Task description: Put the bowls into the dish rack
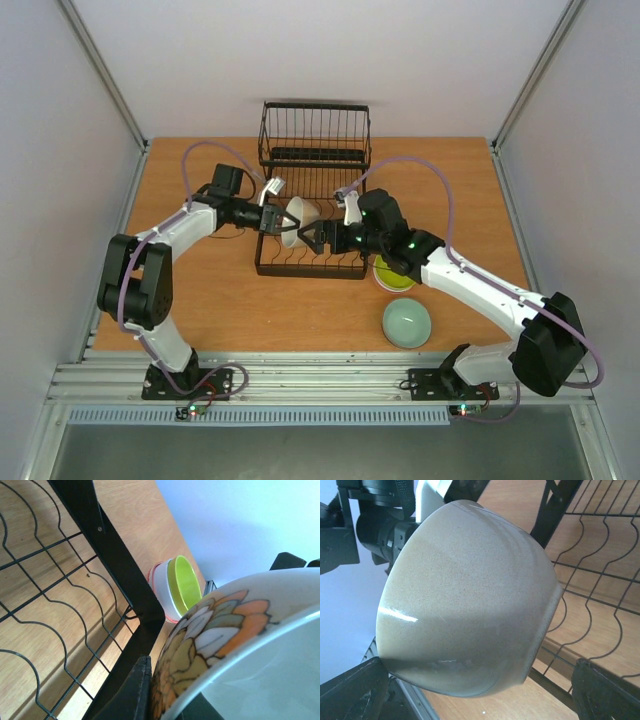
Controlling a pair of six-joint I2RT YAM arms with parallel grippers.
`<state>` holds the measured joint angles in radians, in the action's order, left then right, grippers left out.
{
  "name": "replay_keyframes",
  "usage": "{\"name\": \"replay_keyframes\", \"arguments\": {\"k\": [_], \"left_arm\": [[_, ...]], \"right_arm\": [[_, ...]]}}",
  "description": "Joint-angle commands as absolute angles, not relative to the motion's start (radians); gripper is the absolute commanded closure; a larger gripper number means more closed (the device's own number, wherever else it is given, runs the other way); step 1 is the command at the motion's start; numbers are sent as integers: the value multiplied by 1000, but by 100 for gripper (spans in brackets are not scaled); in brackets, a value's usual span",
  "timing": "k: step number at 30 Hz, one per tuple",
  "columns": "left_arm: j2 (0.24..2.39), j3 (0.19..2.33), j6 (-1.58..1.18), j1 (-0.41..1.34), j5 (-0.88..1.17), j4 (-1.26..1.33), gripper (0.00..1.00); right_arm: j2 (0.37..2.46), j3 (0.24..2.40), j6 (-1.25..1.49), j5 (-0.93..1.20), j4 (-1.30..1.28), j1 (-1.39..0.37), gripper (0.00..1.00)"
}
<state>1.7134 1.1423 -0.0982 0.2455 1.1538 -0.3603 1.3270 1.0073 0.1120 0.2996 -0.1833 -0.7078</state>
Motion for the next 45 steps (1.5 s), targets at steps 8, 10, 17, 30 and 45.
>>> {"name": "replay_keyframes", "arguments": {"k": [8, 10, 17, 30, 45], "left_arm": [[1720, 1146, -123, 242, 1270, -270, 100], [1725, 1147, -122, 242, 1264, -272, 100], [1738, 1151, -115, 243, 1240, -286, 100], [1758, 1169, -94, 251, 1185, -328, 99], [1655, 1254, 86, 250, 499, -523, 30]], "right_arm": [[1377, 1000, 159, 342, -69, -687, 1], [1386, 1003, 165, 348, -60, -687, 1], [1424, 1023, 185, 383, -18, -689, 1], [1433, 1048, 174, 380, -40, -692, 76], [1497, 1270, -38, -14, -449, -727, 99]]}}
